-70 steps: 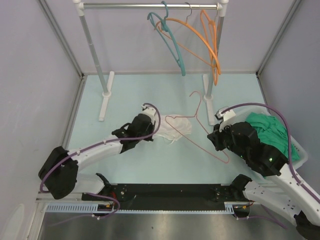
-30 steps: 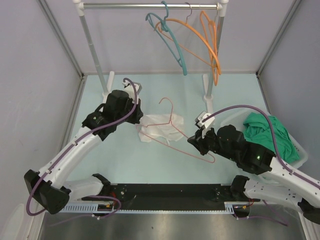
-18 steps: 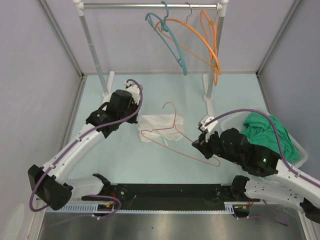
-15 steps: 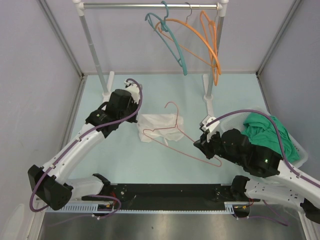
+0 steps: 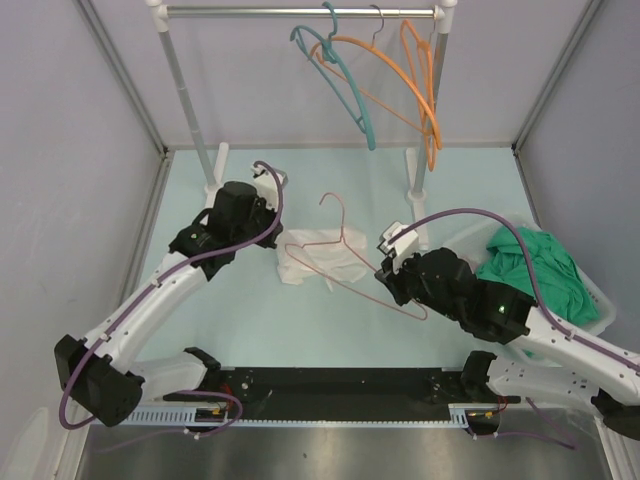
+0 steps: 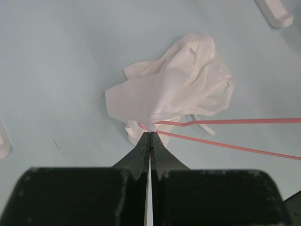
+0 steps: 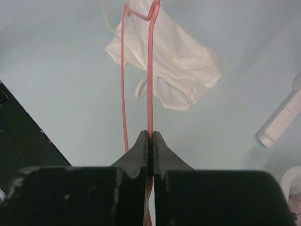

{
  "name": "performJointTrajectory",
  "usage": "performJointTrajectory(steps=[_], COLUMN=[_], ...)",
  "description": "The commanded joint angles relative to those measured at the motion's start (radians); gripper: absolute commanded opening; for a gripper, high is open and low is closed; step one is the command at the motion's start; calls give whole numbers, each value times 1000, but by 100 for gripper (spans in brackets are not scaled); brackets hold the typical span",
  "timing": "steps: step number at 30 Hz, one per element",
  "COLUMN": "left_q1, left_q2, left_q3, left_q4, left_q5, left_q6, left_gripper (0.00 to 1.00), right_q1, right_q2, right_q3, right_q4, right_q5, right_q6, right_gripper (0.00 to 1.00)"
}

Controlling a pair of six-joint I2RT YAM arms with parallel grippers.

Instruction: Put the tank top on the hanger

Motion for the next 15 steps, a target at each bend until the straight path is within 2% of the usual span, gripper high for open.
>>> performJointTrajectory(steps=[1, 15], left_q1=[20, 37], left_q2=[-32, -44], left_q3=[-28, -2], left_q4=[59, 86], left_q5=[92, 245], left_q6=[19, -13], left_gripper=[0, 0], right_q1=[-6, -46], right_q2=[1, -27], right_q3=[22, -59], right_q4=[164, 316], right_q5=[19, -42], right_q6=[-21, -21], right_gripper=[0, 0])
